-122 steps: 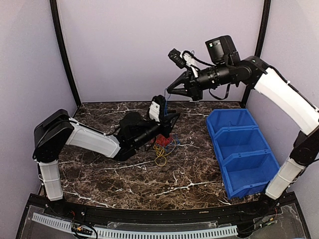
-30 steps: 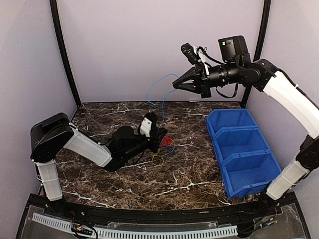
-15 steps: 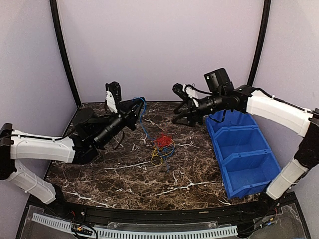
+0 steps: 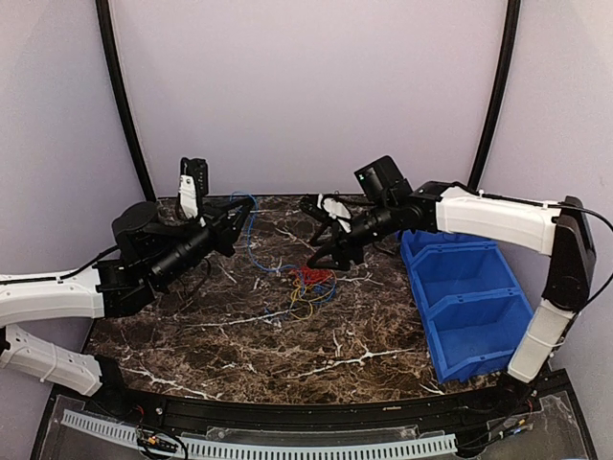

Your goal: Untangle the cables

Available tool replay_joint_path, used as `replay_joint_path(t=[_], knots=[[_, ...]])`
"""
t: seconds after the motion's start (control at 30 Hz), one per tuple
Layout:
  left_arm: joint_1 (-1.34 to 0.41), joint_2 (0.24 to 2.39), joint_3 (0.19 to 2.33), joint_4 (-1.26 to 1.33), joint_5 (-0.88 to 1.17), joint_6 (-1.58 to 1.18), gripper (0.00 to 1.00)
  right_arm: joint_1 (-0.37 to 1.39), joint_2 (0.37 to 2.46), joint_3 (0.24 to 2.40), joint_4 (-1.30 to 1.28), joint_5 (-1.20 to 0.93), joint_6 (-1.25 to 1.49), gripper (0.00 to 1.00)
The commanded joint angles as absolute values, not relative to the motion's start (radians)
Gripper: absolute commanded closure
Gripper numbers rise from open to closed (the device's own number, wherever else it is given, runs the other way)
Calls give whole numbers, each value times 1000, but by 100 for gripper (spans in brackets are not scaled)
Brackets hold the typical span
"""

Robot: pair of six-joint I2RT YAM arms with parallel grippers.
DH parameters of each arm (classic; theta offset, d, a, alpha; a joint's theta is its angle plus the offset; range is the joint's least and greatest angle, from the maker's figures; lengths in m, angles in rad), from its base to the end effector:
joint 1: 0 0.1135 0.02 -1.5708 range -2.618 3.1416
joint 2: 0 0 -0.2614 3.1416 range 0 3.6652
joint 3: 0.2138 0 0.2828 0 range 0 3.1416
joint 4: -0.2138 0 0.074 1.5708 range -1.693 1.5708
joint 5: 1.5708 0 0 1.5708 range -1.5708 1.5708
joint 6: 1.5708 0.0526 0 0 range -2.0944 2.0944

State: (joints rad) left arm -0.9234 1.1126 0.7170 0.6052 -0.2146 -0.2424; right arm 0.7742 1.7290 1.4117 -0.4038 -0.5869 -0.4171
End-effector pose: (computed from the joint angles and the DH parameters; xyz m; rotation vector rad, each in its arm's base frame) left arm 0.1930 -0.2367 0.3229 0.2927 1.3851 -0.8279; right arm 0.2878 0.3221 0.2646 -1.5294 1.7038 0.8568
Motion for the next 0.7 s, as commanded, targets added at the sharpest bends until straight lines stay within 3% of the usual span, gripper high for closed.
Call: replay_joint_path(t=[0.0,0.07,0.17,0.67], knots=[[-925,1094,731,517,-245,-273,100,843,1614,1447,-365,-621,-428,33],[-925,1102,730,522,-242,-303,100,881,1612,1462,-394,-601,-451,21],[-925,1112,724,527,-245,-355,100,935,1639,1495,-428,-562,-488,15],[-924,1081,670,558,-249,-457,100,1018,1722,1517,-365,-424,-485,20]])
